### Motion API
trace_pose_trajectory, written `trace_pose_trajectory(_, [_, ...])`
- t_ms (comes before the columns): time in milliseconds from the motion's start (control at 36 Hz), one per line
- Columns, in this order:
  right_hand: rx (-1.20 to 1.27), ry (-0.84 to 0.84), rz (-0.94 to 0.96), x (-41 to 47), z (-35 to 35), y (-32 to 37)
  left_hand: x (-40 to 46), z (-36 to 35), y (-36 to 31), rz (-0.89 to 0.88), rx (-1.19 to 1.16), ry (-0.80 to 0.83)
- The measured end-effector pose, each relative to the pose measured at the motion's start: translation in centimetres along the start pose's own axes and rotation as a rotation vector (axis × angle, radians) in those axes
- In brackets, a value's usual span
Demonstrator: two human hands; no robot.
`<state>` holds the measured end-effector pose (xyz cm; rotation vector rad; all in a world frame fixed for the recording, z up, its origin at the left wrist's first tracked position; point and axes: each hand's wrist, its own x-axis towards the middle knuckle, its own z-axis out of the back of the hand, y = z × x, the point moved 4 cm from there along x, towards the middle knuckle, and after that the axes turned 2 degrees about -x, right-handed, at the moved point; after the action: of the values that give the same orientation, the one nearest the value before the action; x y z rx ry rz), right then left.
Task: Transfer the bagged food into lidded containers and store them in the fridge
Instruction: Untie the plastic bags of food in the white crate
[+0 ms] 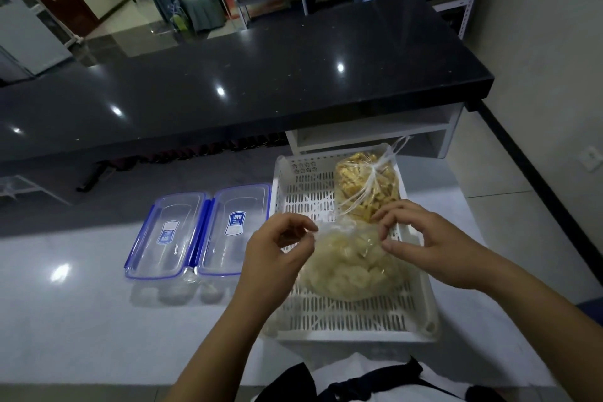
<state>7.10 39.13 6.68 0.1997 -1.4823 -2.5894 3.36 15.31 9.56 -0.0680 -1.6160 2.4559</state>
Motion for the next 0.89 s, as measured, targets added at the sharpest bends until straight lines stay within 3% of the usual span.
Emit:
trace_pose_trajectory(194, [-0.217,-0.17,0.056,1.0,-1.8,2.1,0.2,-1.2,-0.7,0.005,0.108,0.154])
trace_pose_trajectory(417, [-0.285,-0.219,0.087,2.4,-1.7,3.0,1.2,-1.1,-2.5,-0.022,0.304,0.097])
trace_pose_trajectory(722, [-0.071,-0.239,0.032,-0.7,1.3,2.0,-0.4,2.3,-1.6,0.003,0.083,-0.185])
trace_pose_trajectory(889, [-0.127,-0.332,0.071,-1.9,3.5,3.6,-0.4,3.5,-1.7,0.133,-0.265,-0.113])
